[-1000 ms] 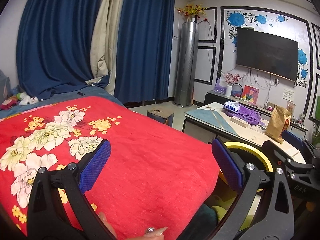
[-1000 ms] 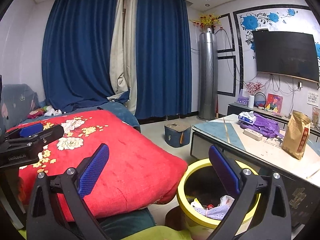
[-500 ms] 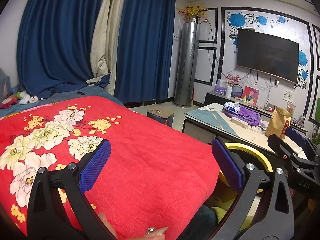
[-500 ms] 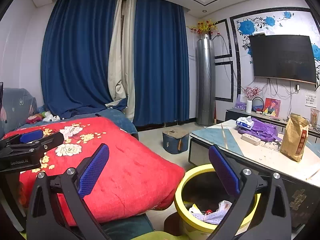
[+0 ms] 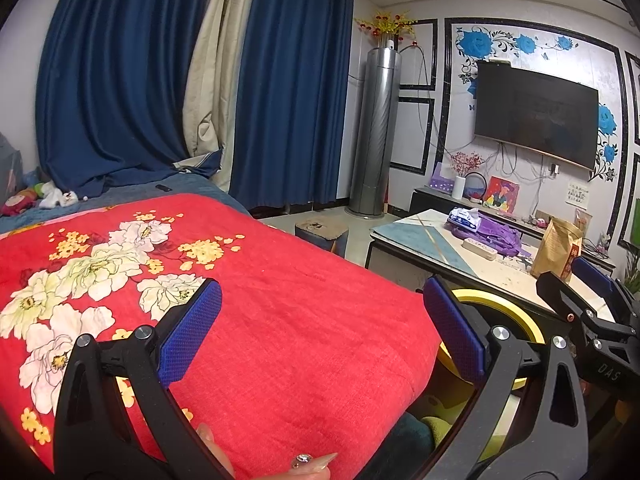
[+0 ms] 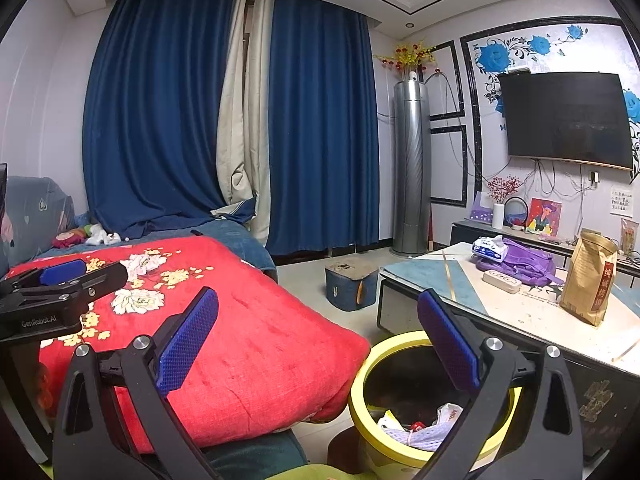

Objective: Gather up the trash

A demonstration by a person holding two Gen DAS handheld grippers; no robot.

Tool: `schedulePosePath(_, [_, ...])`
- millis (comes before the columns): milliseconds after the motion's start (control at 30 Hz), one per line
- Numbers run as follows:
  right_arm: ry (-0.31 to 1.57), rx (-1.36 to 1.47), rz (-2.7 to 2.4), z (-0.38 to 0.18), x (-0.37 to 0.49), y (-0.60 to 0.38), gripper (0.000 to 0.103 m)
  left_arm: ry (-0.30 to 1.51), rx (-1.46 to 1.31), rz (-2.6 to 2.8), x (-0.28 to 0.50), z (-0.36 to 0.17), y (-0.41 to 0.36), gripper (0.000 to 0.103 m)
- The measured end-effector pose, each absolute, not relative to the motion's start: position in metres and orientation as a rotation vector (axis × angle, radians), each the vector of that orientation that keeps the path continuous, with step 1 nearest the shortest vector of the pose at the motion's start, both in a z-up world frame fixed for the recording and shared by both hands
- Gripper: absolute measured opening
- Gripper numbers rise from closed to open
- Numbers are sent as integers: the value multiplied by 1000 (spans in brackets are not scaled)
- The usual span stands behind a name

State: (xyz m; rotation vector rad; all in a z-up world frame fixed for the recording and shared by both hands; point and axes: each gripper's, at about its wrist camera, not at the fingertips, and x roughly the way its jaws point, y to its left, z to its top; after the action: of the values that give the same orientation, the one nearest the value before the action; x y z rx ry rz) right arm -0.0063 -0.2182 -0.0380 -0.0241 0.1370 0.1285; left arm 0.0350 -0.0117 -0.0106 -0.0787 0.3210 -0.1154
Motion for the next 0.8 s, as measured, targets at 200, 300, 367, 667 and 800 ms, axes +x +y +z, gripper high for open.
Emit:
schedulePosePath(200, [135,-25,128,-38,-6,-217,97,321,-79,-116,35,-11,-11,92])
schedulePosePath(300, [135,-24,128,-38,-6,-217,97,322,-80,-115,35,-11,-11,92])
schedulePosePath(367, [136,-25,128,-38,-6,-217,97,322,-81,-115,35,-11,-12,92])
schedulePosePath(667, [139,-25,131,-40,-6,-217,97,322,-80,-116,35,-11,-11,92])
schedulePosePath(800, [144,-26,133,-40,-5,-217,97,321,-80,-117,36,-11,-12,92])
